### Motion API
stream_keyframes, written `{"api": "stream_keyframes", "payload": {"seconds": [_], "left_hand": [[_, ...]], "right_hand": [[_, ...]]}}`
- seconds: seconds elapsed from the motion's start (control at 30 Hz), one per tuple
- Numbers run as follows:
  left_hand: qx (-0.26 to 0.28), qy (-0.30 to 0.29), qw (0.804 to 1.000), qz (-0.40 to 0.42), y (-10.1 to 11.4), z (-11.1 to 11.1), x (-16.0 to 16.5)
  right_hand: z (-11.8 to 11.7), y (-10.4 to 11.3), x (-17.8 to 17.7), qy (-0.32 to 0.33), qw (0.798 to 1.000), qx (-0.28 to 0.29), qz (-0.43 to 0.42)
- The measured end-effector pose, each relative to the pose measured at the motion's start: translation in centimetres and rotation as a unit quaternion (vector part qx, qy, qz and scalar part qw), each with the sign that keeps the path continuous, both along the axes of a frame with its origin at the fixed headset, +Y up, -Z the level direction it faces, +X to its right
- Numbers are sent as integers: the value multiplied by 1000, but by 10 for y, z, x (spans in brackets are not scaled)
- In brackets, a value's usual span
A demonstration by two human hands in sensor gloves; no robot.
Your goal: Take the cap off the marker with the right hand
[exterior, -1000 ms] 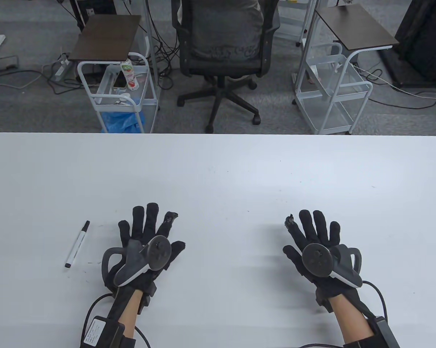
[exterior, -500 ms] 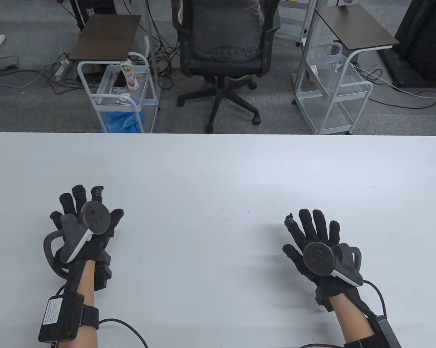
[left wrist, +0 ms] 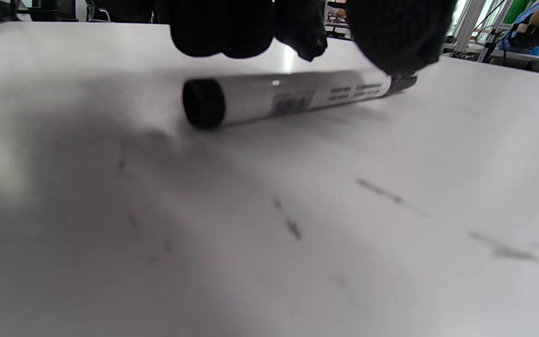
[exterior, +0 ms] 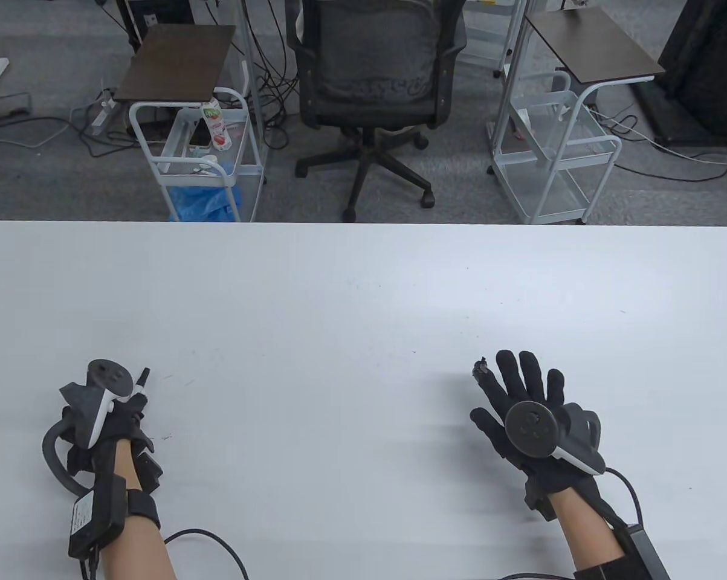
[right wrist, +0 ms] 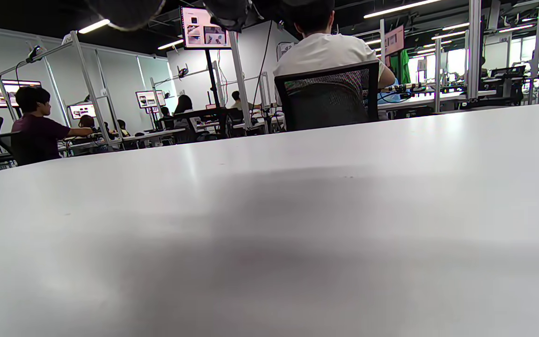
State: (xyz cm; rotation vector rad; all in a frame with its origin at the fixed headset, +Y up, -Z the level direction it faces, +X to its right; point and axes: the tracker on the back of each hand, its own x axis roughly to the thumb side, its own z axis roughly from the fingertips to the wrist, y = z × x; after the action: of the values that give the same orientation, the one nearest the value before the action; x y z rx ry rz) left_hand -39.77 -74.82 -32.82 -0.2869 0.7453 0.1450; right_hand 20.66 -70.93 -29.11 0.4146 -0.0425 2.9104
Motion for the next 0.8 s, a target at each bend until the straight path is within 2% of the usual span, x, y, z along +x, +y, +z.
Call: {"api": "stream_keyframes", "payload": {"seconds": [0.1, 0.23, 0.4, 0.5, 0.63, 0.8], "left_hand": [[-15, 6, 1000, -5, -9, -2, 1], [-4, 20, 999, -37, -13, -4, 8], [-20, 29, 999, -33, -17, -6, 14], [-53, 6, 998, -28, -22, -13, 17], [-56, -16, 998, -39, -17, -13, 16], [-17, -32, 999, -31, 12, -11, 27]], "right_hand": [[0, -1, -1, 3, 1000, -4, 0], [1, -1, -4, 17, 1000, -8, -1], [2, -1, -8, 24, 1000, -8, 6], [2, 0, -6, 21, 1000, -5, 5], [2, 3, -3, 18, 1000, -1, -7], [3, 7, -2, 18, 1000, 3, -17]]}}
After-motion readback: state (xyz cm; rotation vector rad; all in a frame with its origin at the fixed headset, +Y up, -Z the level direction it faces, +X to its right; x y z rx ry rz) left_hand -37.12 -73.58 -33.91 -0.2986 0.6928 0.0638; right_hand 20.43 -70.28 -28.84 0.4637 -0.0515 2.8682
